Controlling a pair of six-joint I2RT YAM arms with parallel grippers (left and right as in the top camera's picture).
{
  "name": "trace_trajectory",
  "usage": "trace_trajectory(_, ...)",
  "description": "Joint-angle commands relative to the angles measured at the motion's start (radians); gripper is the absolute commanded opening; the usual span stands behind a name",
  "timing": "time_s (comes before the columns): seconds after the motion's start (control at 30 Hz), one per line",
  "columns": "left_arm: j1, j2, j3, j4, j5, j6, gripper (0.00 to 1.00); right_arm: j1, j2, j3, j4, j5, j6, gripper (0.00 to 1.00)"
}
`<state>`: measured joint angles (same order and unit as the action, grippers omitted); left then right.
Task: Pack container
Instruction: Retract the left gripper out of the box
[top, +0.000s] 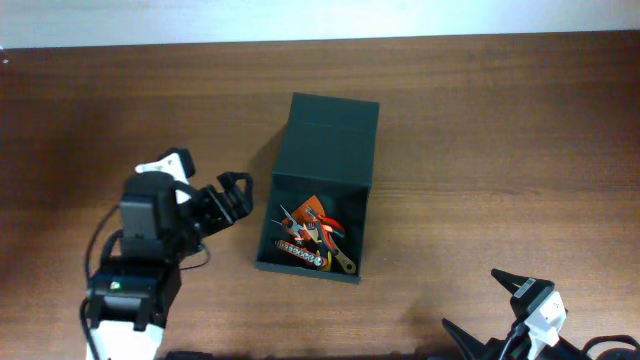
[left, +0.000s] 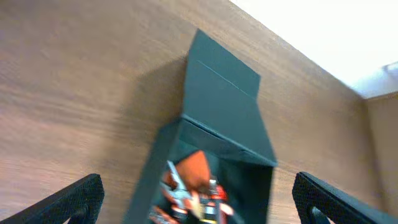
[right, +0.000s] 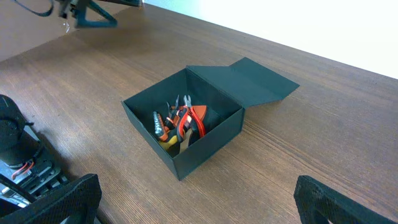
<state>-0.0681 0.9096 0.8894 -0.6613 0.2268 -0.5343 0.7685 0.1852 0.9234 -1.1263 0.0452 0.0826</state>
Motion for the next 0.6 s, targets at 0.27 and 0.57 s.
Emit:
trace_trajectory(0.27, 0.056, -0.109, 0.018, -0.079, 0.036, 0.383, 0.99, 0.004, -0.004, -0.003, 0.003, 0.012, 0.012, 0.99)
trace_trajectory(0.57, 0.056, -0.104, 0.018, -0.163, 0.036, 0.383, 0.99, 0.004, -0.004, -0.003, 0.003, 0.012, 0.012, 0.99)
